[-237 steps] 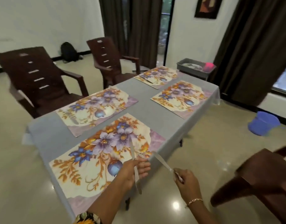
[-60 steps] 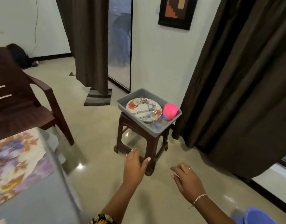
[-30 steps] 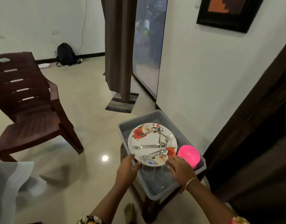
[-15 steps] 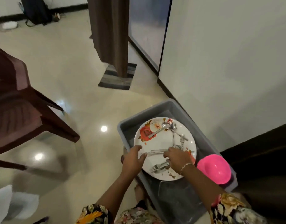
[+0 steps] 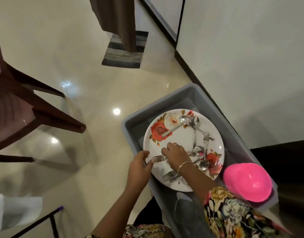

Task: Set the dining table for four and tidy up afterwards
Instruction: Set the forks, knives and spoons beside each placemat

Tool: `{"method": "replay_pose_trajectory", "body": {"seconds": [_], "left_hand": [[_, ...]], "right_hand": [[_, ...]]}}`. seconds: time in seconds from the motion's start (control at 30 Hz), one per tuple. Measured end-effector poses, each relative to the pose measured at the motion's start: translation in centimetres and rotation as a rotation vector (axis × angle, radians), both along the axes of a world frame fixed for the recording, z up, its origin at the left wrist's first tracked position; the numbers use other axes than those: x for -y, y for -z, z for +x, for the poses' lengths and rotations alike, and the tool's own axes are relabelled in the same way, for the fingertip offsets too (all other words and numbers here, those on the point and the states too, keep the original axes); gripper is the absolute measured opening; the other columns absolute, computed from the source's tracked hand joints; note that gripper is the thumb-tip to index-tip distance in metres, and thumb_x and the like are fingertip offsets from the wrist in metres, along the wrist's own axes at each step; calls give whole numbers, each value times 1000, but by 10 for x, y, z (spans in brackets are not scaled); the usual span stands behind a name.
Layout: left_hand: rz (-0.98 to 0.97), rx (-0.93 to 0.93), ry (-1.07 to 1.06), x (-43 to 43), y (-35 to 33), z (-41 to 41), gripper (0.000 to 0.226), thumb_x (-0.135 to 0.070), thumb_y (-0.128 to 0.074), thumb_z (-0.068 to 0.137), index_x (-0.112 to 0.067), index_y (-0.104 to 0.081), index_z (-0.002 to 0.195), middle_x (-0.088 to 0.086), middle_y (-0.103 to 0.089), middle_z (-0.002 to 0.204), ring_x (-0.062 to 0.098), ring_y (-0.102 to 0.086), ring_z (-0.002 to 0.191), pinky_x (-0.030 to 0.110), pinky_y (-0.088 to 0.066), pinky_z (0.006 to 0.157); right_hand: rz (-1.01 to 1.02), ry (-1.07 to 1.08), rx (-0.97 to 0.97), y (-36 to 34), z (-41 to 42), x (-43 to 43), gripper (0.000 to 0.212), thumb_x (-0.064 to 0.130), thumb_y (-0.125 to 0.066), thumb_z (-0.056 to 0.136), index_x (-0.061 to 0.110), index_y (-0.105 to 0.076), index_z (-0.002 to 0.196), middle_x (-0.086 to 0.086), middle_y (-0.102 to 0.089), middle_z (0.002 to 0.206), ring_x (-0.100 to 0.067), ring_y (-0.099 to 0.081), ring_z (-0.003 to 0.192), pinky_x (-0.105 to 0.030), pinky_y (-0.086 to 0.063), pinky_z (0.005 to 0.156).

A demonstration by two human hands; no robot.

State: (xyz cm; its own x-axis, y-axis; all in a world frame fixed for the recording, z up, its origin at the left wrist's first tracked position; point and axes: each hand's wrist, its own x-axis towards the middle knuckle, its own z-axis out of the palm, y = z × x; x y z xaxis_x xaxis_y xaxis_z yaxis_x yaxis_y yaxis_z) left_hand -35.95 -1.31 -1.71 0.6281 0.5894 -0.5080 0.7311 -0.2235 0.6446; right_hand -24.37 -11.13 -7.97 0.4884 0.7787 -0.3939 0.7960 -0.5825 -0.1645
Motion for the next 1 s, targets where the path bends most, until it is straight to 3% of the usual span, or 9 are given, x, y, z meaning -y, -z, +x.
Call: {"method": "replay_pose_trajectory", "body": {"seconds": [0.07, 0.17, 0.27, 0.4, 0.5, 0.6, 0.7, 0.8, 1.0], "left_hand": [[5, 2, -17, 1, 1, -1, 31, -16, -58, 91, -10, -55, 122, 4, -61, 123, 18, -56, 111, 18, -39, 86], [1, -3, -43, 5, 2, -2, 31, -16, -58, 91, -10, -55, 122, 3, -61, 122, 18, -56, 110, 18, -39, 85], [5, 1, -57, 9, 3, -3, 31, -16, -58, 91, -10, -56, 121, 2, -61, 120, 17, -57, 107, 18, -39, 84], [20, 25, -93, 15, 4, -7, 27, -15, -57, 91, -10, -57, 118, 3, -62, 117, 18, -58, 106, 20, -40, 84], [16, 57, -136, 22, 1, -4, 28, -13, -56, 92, -9, -55, 120, 4, -61, 120, 18, -57, 108, 20, -40, 86], [1, 68, -159, 28, 1, -1, 28, -13, -55, 92, -9, -55, 120, 4, -61, 121, 17, -57, 108, 21, -42, 87], [-1, 61, -146, 32, 4, 0, 28, -12, -56, 92, -9, -55, 120, 6, -62, 120, 18, -57, 108, 22, -43, 87], [-5, 33, -136, 34, 5, 1, 29, -14, -56, 93, -9, -54, 121, 6, -61, 121, 19, -57, 110, 24, -43, 89], [-2, -1, -125, 35, 8, 4, 29, -15, -57, 92, -9, -54, 120, 6, -61, 122, 19, -57, 110, 28, -45, 91]], "right_hand": [[-2, -16, 29, 4, 1, -2, 40, 7, -87, 31, 16, -62, 61, -5, -56, 65, -22, -57, 57, -26, -44, 47], [-79, -53, -30, 4, 0, -3, 19, 15, -65, 80, 11, -64, 99, -10, -53, 107, -28, -51, 102, -35, -41, 82], [-90, -33, -55, 7, 0, -4, 23, 19, -50, 92, 11, -59, 111, -8, -48, 118, -27, -44, 113, -35, -36, 91], [81, 186, -374, -14, 9, -11, 11, 29, -53, 91, 18, -53, 89, -8, -62, 100, -26, -56, 96, -34, -39, 85], [181, 249, -541, -32, 17, -8, 10, 26, -48, 94, 18, -44, 89, -10, -65, 83, -27, -60, 78, -32, -44, 72], [145, 216, -534, -38, 25, 4, 13, 27, -52, 92, 14, -52, 98, -7, -67, 88, -24, -62, 81, -30, -46, 71], [-45, 92, -434, -30, 29, 21, 11, 21, -62, 85, 15, -57, 94, -3, -63, 98, -21, -59, 92, -25, -37, 69], [-148, -2, -337, -15, 22, 41, 14, 11, -55, 86, 16, -60, 97, -4, -58, 108, -23, -57, 100, -28, -38, 72], [-165, -43, -264, -3, 6, 51, 17, 13, -49, 91, 14, -59, 105, -9, -53, 110, -28, -55, 100, -30, -36, 71]]}}
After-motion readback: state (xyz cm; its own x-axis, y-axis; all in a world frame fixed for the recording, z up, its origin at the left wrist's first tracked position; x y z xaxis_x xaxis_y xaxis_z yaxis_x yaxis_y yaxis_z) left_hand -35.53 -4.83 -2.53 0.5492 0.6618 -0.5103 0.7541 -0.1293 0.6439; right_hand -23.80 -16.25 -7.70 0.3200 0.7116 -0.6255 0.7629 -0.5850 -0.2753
